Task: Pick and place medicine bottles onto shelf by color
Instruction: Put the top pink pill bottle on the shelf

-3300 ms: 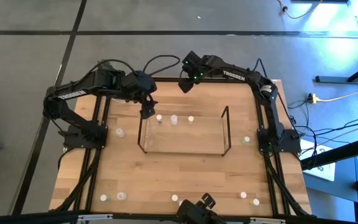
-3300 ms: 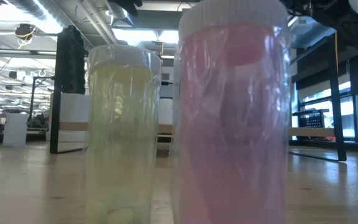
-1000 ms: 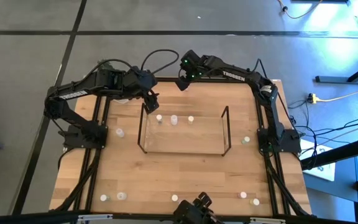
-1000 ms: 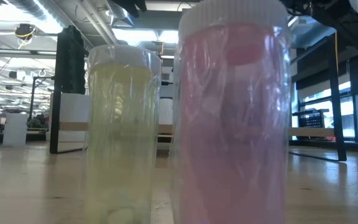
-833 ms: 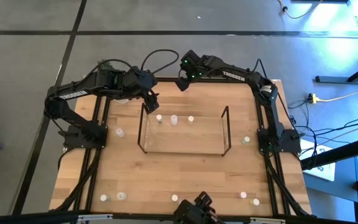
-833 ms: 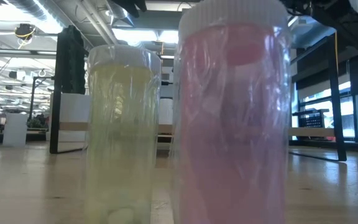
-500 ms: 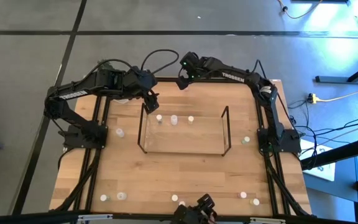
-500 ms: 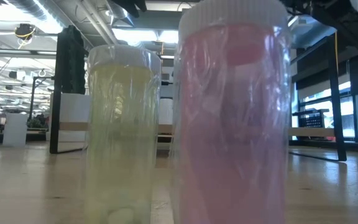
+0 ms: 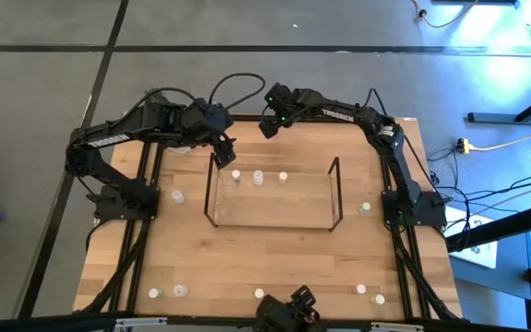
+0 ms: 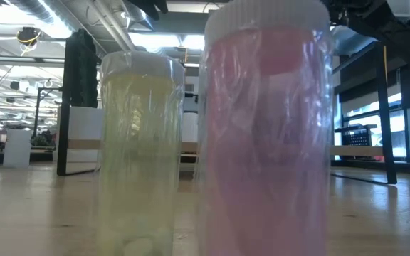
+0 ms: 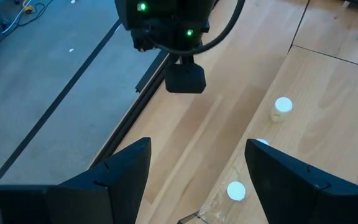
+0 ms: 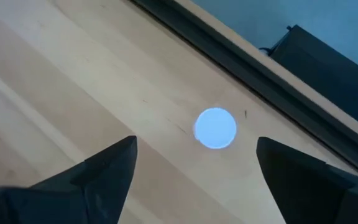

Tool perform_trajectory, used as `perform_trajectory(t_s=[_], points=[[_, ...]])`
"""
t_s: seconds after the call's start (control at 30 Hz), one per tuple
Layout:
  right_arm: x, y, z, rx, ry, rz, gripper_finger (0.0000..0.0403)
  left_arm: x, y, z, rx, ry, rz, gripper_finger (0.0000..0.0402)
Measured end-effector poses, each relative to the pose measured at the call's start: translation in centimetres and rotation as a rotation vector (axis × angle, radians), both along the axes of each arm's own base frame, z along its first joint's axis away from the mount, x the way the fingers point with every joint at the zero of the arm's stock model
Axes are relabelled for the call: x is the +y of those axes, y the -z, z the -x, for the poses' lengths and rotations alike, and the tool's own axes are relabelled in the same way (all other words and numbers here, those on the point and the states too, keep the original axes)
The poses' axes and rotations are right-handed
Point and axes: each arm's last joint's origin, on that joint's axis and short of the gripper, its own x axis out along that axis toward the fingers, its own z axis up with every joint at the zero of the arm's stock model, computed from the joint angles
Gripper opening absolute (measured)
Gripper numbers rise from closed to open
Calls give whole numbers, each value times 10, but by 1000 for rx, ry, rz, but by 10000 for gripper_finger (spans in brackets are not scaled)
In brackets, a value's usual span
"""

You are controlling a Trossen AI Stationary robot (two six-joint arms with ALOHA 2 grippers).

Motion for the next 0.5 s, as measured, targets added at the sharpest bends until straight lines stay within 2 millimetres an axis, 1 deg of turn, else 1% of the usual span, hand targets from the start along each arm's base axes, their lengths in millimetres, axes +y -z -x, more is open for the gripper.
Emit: perform_trajectory(t_s=[0.33, 0.5], points=[[-3, 2, 1, 5, 7, 4, 331, 0, 0, 0, 0, 0, 0, 255], [-5, 12, -1, 11, 4, -23, 331, 0, 0, 0, 0, 0, 0, 255]])
